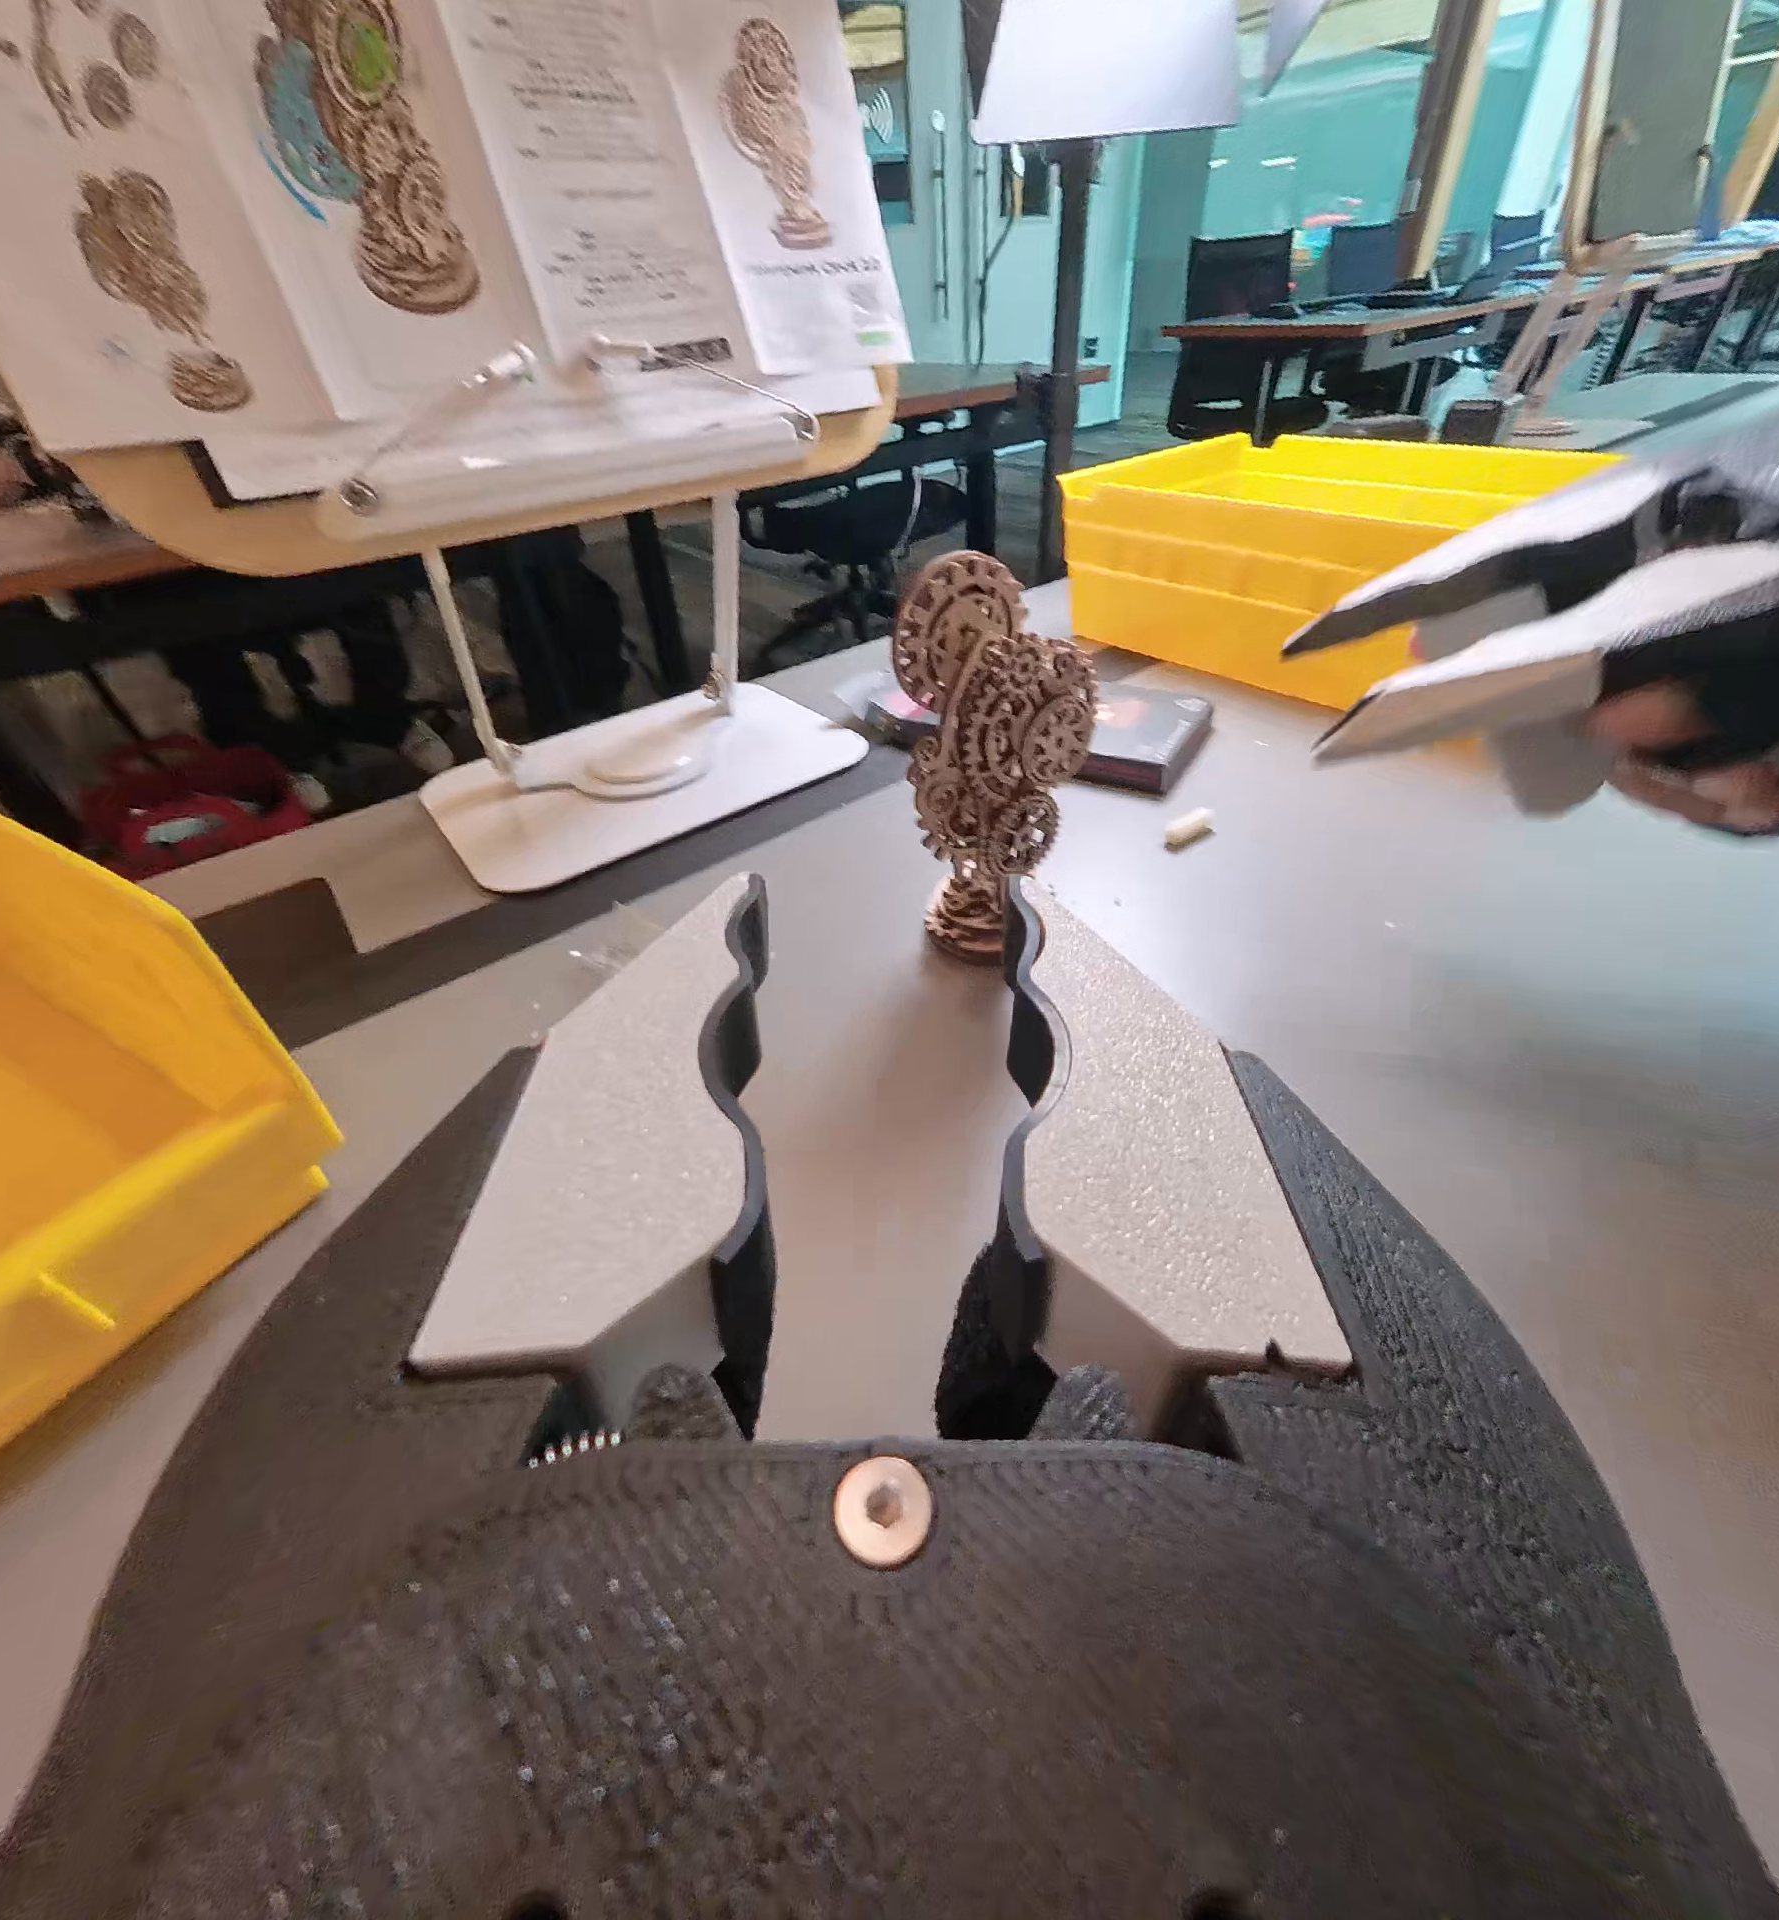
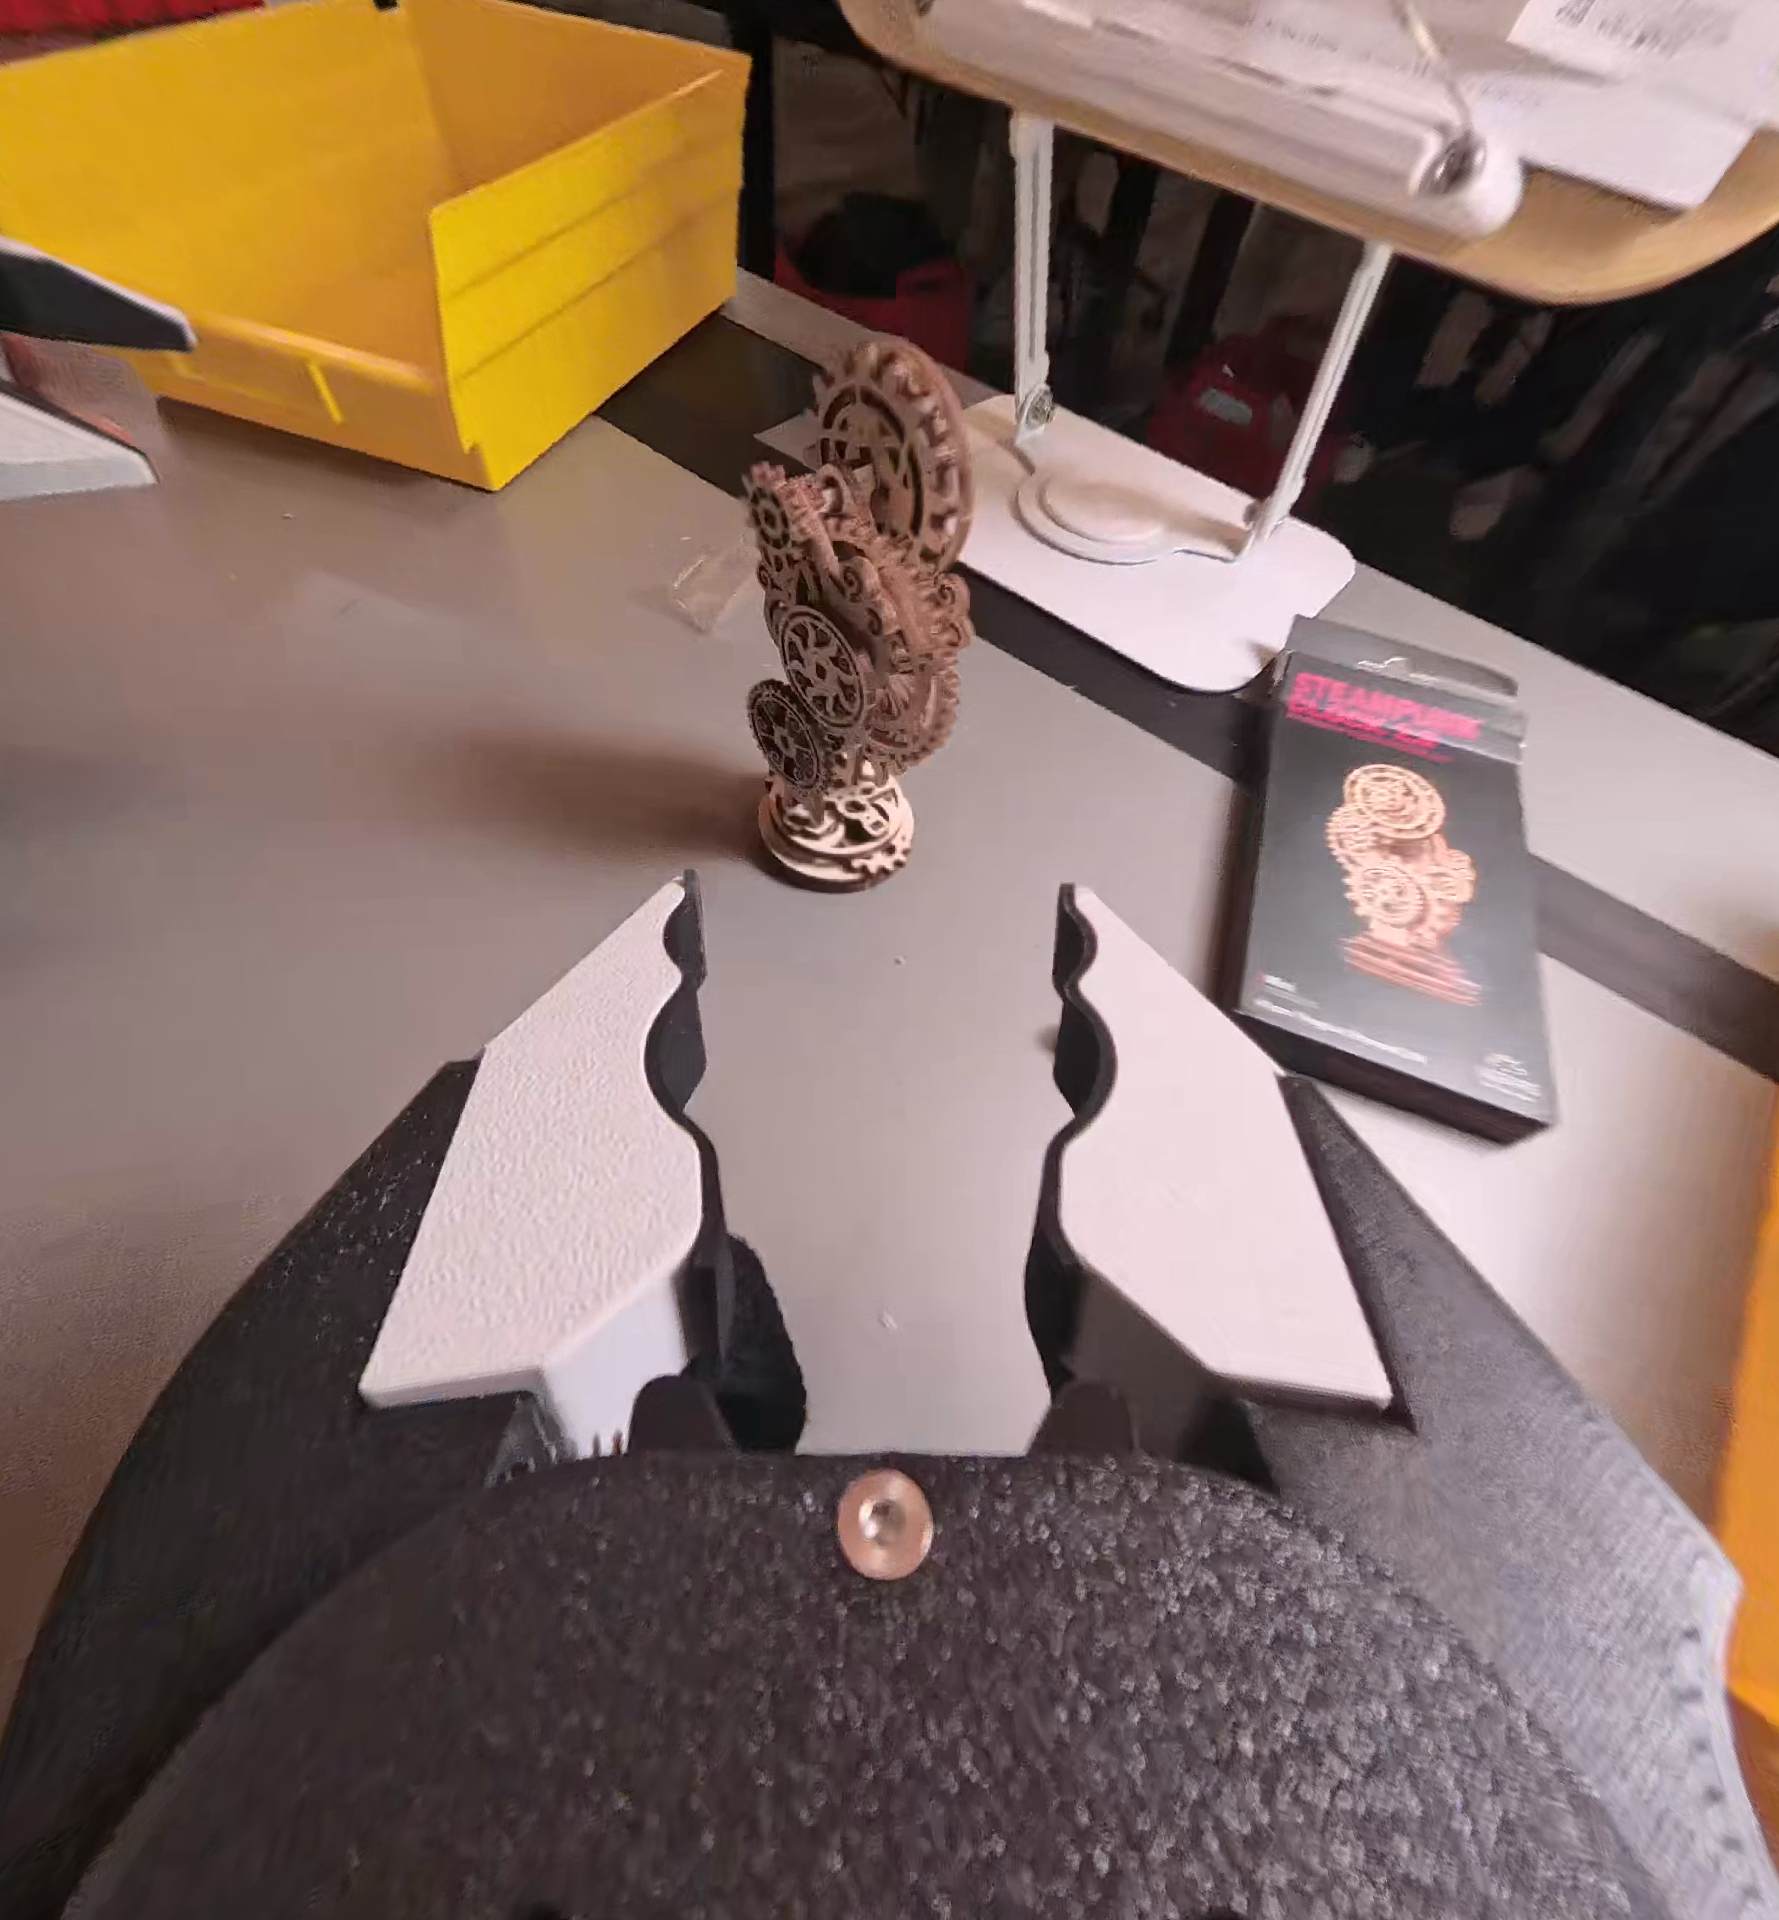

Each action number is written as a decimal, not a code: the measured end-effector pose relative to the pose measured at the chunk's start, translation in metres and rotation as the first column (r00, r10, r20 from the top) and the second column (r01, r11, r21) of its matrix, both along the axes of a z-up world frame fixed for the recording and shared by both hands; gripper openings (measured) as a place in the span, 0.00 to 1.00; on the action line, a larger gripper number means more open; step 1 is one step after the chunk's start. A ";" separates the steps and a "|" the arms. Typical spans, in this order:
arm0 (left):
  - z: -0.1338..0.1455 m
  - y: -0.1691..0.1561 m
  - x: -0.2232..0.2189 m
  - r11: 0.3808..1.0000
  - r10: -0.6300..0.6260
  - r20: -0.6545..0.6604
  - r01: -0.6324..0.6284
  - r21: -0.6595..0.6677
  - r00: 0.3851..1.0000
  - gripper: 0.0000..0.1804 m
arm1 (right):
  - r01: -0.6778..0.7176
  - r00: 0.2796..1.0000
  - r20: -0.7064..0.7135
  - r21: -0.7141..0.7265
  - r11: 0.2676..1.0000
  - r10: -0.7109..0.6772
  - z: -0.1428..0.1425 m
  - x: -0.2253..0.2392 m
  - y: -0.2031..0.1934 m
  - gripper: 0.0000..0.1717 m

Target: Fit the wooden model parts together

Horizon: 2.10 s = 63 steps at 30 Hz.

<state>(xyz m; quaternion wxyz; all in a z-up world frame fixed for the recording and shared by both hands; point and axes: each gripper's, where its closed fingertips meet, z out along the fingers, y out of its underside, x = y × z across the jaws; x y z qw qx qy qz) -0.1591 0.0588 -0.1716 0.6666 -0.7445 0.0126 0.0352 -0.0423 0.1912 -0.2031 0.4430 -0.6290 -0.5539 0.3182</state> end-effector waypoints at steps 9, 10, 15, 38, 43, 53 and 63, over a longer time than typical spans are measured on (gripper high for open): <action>-0.018 -0.019 -0.013 0.999 0.024 0.001 -0.024 -0.025 1.000 0.22 | 0.155 0.984 0.092 -0.037 0.987 -0.151 -0.057 -0.095 0.017 0.42; -0.019 -0.020 -0.016 0.999 0.024 0.021 -0.023 -0.039 0.999 0.22 | 0.133 0.988 0.091 -0.056 0.990 -0.127 -0.058 -0.101 0.015 0.37; -0.031 -0.014 -0.033 0.994 0.052 0.060 -0.046 -0.101 0.997 0.23 | 0.021 0.995 0.104 -0.105 0.994 -0.010 -0.059 -0.115 -0.001 0.35; -0.118 0.101 -0.100 0.802 -0.006 -0.245 -0.142 -0.580 0.969 0.00 | -0.079 0.993 -0.090 -0.014 0.997 0.077 0.007 0.022 -0.032 0.36; -0.039 0.059 -0.023 0.901 -0.303 -0.069 0.262 -0.346 0.950 0.00 | -0.158 0.970 -0.167 0.113 0.981 0.176 0.025 0.020 -0.058 0.33; 0.013 -0.043 0.148 0.655 -0.747 0.045 0.746 -0.121 0.663 0.00 | -0.560 0.763 -0.403 -0.022 0.828 0.506 0.079 0.028 -0.159 0.06; 0.013 -0.054 0.098 0.882 -0.469 0.113 0.472 0.005 0.876 0.26 | 0.348 0.932 -0.206 0.283 0.894 -0.297 0.122 0.113 0.140 0.00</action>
